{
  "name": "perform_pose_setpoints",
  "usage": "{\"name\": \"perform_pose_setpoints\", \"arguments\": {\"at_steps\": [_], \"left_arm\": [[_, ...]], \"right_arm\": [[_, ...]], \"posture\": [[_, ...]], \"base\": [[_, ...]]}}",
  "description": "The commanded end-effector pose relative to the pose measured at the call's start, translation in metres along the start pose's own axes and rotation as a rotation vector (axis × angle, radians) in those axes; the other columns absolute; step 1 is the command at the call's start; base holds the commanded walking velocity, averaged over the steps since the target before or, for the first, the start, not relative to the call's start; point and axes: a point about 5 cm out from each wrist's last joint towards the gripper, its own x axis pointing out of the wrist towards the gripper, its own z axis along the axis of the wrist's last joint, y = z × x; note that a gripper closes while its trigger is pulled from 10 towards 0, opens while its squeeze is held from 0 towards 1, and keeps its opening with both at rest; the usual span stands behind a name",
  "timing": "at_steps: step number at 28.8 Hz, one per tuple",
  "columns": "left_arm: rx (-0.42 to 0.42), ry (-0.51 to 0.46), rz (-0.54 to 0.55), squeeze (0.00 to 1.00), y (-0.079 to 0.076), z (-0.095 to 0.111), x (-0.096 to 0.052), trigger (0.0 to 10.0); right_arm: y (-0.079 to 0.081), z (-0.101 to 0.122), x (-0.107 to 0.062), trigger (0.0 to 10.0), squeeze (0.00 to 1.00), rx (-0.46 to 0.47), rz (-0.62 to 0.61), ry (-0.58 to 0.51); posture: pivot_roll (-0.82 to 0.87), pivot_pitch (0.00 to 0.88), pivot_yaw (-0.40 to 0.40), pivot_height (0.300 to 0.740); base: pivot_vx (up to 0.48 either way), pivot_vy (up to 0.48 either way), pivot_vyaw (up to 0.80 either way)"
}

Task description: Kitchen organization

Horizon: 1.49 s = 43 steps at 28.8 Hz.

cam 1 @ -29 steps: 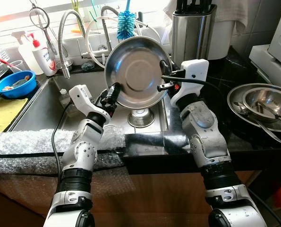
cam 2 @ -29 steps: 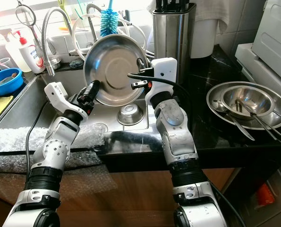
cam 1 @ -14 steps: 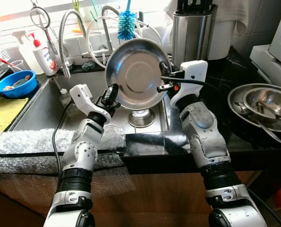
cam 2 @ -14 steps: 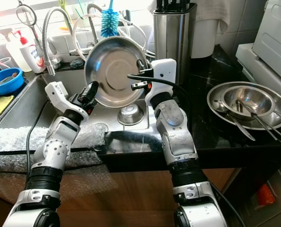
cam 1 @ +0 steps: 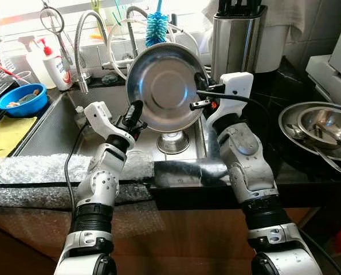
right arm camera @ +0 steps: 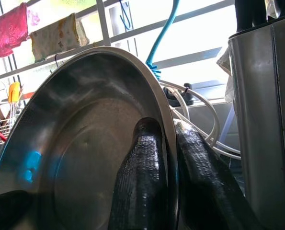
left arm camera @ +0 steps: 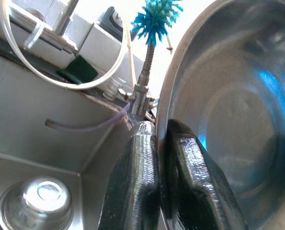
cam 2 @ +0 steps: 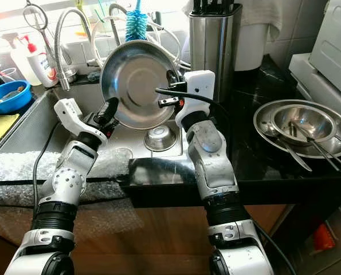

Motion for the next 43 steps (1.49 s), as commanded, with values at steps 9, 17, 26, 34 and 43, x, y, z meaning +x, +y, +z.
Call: {"name": "perform_pose_setpoints", "arguments": {"at_steps": [9, 17, 26, 34, 43], "left_arm": [[0.027, -0.027, -0.003, 0.00, 0.000, 0.009, 0.001, 0.0], [0.014, -0.055, 0.030, 0.00, 0.002, 0.011, 0.002, 0.0], [-0.004, -0.110, 0.110, 0.00, 0.008, 0.015, 0.003, 0.0], [0.064, -0.185, 0.287, 0.00, 0.023, 0.021, 0.000, 10.0], [0.309, -0.241, 0.401, 0.00, 0.041, 0.043, 0.002, 10.0]], "right_arm": [[0.008, 0.008, 0.006, 10.0, 1.00, 0.001, 0.045, -0.026], [0.013, 0.011, 0.005, 10.0, 1.00, 0.041, 0.067, -0.044], [0.021, 0.017, 0.002, 10.0, 0.25, 0.149, 0.062, -0.070], [0.022, 0.022, -0.011, 10.0, 0.00, 0.188, -0.018, -0.114], [-0.002, -0.012, -0.062, 10.0, 0.00, 0.040, -0.178, 0.034]], "posture": [[-0.08, 0.000, 0.141, 0.740], [-0.08, 0.000, 0.142, 0.740], [-0.08, 0.000, 0.146, 0.740], [-0.09, 0.000, 0.150, 0.740], [-0.11, 0.000, 0.154, 0.740]], "base": [[0.000, 0.000, 0.00], [0.000, 0.000, 0.00], [0.000, 0.000, 0.00], [0.000, 0.000, 0.00], [0.000, 0.000, 0.00]]}}
